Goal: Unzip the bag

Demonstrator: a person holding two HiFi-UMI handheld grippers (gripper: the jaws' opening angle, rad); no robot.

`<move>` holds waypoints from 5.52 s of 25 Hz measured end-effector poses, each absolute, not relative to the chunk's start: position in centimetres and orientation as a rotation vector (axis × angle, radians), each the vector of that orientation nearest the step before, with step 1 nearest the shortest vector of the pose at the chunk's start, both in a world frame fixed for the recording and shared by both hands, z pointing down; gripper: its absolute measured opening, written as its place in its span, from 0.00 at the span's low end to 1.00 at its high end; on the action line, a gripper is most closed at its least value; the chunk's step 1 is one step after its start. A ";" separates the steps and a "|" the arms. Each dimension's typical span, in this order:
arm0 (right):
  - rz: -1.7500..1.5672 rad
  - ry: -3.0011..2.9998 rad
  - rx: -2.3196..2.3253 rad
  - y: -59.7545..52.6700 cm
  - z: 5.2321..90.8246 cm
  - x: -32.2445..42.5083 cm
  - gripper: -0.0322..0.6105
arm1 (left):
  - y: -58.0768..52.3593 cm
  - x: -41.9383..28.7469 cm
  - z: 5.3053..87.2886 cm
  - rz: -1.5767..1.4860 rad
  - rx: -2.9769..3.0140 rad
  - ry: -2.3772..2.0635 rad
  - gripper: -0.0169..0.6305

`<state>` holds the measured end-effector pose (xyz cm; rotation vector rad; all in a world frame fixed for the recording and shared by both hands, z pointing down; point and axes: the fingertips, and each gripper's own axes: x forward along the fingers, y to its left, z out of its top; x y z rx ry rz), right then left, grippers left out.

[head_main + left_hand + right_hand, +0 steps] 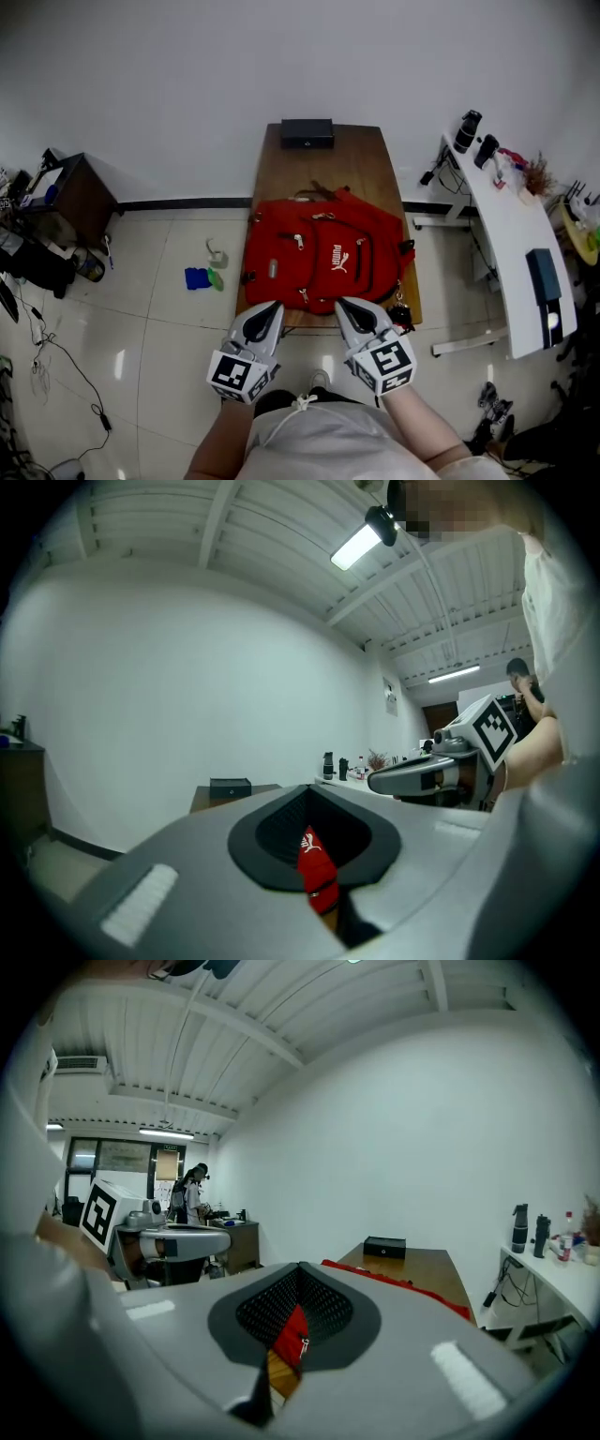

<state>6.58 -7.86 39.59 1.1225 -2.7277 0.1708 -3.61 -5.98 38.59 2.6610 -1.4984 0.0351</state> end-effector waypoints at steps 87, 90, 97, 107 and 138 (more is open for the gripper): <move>0.197 -2.166 0.580 -21.6 60.0 4.4 0.08 | -19.6 0.5 60.5 0.753 2.262 -0.816 0.04; 0.121 -2.154 0.568 -22.6 59.5 4.5 0.08 | -19.6 0.5 60.6 0.766 2.265 -0.813 0.04; 0.009 -2.157 0.581 -24.9 57.5 4.6 0.08 | -19.7 0.3 60.3 0.700 2.230 -0.750 0.04; 0.043 -2.230 0.718 -30.7 54.3 4.3 0.08 | -19.7 0.2 60.5 0.684 2.234 -0.772 0.04; 0.274 -2.544 1.065 -32.4 47.1 6.6 0.06 | -20.1 -1.4 57.1 0.517 2.375 -0.979 0.04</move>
